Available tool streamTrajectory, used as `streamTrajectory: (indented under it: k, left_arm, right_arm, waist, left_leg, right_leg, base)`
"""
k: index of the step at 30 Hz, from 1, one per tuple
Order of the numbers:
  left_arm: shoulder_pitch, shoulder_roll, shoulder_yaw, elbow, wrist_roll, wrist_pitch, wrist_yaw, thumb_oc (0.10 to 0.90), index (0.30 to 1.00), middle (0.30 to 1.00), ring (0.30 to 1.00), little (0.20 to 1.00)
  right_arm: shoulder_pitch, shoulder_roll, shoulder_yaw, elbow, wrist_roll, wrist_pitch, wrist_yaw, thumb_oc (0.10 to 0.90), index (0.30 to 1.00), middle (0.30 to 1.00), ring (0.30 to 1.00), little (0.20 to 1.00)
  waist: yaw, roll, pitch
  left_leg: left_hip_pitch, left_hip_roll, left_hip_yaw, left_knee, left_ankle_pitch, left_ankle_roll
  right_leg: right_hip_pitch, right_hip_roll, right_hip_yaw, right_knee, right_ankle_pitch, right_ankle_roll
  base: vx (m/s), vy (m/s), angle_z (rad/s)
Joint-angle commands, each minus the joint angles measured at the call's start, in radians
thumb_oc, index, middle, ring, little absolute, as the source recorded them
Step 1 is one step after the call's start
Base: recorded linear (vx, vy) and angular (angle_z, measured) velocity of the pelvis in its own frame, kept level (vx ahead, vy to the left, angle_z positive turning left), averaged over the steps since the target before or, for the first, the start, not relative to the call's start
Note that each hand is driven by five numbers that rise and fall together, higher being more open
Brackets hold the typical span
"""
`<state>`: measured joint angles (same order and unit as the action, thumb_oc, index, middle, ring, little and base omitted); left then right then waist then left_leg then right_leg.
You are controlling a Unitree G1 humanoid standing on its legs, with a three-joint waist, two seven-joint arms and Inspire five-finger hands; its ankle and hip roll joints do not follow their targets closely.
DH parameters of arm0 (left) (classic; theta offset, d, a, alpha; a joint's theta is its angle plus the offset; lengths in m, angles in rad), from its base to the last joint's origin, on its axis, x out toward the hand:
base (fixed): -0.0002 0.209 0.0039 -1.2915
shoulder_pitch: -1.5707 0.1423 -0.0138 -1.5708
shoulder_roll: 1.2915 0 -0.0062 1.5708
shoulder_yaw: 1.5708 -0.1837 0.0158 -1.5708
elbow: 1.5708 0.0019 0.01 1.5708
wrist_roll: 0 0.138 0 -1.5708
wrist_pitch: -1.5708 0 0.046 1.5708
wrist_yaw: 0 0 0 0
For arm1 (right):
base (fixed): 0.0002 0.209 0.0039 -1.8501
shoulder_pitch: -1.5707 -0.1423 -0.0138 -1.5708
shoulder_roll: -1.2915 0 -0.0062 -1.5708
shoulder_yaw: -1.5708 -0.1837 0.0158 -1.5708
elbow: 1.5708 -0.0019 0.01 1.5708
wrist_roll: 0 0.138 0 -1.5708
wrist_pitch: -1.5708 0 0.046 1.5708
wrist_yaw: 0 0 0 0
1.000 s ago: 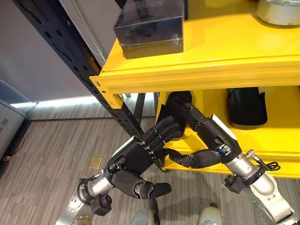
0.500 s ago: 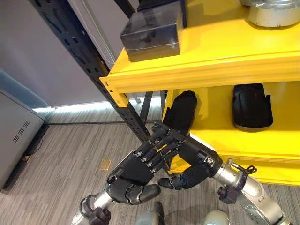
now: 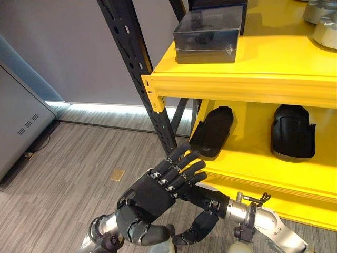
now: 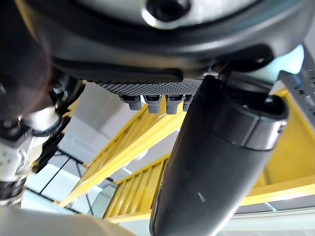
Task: Move parts from the plastic box to the shelf.
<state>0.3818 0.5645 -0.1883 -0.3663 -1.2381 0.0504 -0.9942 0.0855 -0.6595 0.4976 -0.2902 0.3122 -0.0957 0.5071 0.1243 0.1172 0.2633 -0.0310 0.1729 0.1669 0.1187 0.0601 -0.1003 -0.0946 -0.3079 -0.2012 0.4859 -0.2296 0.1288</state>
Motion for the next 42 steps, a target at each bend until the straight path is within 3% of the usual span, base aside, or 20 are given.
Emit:
streamTrajectory:
  k: [1, 10, 14, 19, 27, 32, 42]
  left_arm:
    - [-0.035, -0.012, 0.029, -0.118, -0.039, 0.005, -0.094, 0.900, 1.000, 1.000, 1.000, 1.000]
    - [-0.055, -0.004, 0.010, -0.074, -0.030, 0.040, -0.112, 0.900, 1.000, 1.000, 1.000, 1.000]
    - [-0.024, -0.004, 0.033, -0.029, -0.045, 0.069, -0.086, 0.900, 1.000, 1.000, 1.000, 1.000]
    - [0.033, -0.004, 0.083, 0.019, -0.087, 0.086, -0.109, 0.900, 1.000, 1.000, 1.000, 1.000]
    - [0.120, 0.026, 0.113, 0.067, -0.014, 0.163, -0.122, 0.900, 1.000, 1.000, 1.000, 1.000]
    - [0.125, 0.045, 0.080, 0.082, 0.000, 0.142, -0.157, 0.900, 1.000, 1.000, 1.000, 1.000]
    - [0.072, 0.117, 0.053, 0.047, 0.003, 0.056, -0.238, 0.900, 1.000, 1.000, 1.000, 1.000]
  right_arm:
    - [-0.115, 0.023, -0.054, -0.058, -0.015, -0.112, -0.075, 0.900, 1.000, 1.000, 1.000, 1.000]
    - [-0.144, 0.009, -0.128, 0.061, -0.060, -0.157, -0.189, 0.900, 1.000, 1.000, 1.000, 1.000]
    - [-0.112, 0.000, -0.179, 0.081, -0.049, -0.217, -0.231, 0.900, 1.000, 1.000, 1.000, 1.000]
    - [-0.075, -0.010, -0.246, 0.082, -0.031, -0.246, -0.235, 0.900, 1.000, 1.000, 1.000, 1.000]
    - [-0.060, -0.040, -0.293, 0.076, 0.029, -0.255, -0.238, 0.900, 1.000, 1.000, 1.000, 1.000]
    - [-0.091, -0.045, -0.284, 0.077, 0.021, -0.291, -0.251, 0.900, 1.000, 1.000, 1.000, 1.000]
    - [-0.217, -0.078, -0.227, 0.084, -0.013, -0.254, -0.253, 0.900, 1.000, 1.000, 1.000, 1.000]
  waist:
    - [0.010, -0.008, 0.023]
    - [0.011, -0.011, 0.074]
    - [0.005, -0.012, 0.090]
    - [0.002, -0.012, 0.098]
    - [0.006, -0.005, 0.097]
    - [0.012, -0.008, 0.101]
    - [0.019, 0.002, 0.115]
  left_leg:
    - [-0.003, 0.060, -0.003, 0.068, -0.074, 0.011]
    - [-0.049, 0.064, -0.011, 0.079, -0.063, 0.009]
    - [-0.061, 0.066, -0.009, 0.084, -0.059, 0.009]
    - [-0.065, 0.068, -0.002, 0.092, -0.062, 0.011]
    - [-0.058, 0.065, 0.004, 0.099, -0.067, 0.017]
    - [-0.062, 0.068, 0.005, 0.106, -0.069, 0.020]
    - [-0.078, 0.069, 0.004, 0.113, -0.064, 0.017]
  right_leg:
    - [0.062, 0.010, -0.065, -0.040, 0.018, -0.042]
    - [0.036, 0.030, -0.070, -0.036, 0.021, -0.046]
    - [0.027, 0.036, -0.068, -0.034, 0.021, -0.048]
    - [0.022, 0.038, -0.065, -0.030, 0.020, -0.048]
    - [0.025, 0.035, -0.065, -0.017, 0.012, -0.045]
    - [0.023, 0.037, -0.069, -0.006, 0.009, -0.042]
    - [0.004, 0.043, -0.071, 0.016, 0.005, -0.043]
  base:
    - [-0.03, -0.063, 0.05]
    - [-0.06, -0.053, 0.00]
    - [-0.03, -0.015, 0.01]
    - [0.00, 0.000, 0.00]
    - [0.00, 0.000, 0.00]
    - [0.00, 0.000, 0.00]
    - [0.00, 0.002, 0.01]
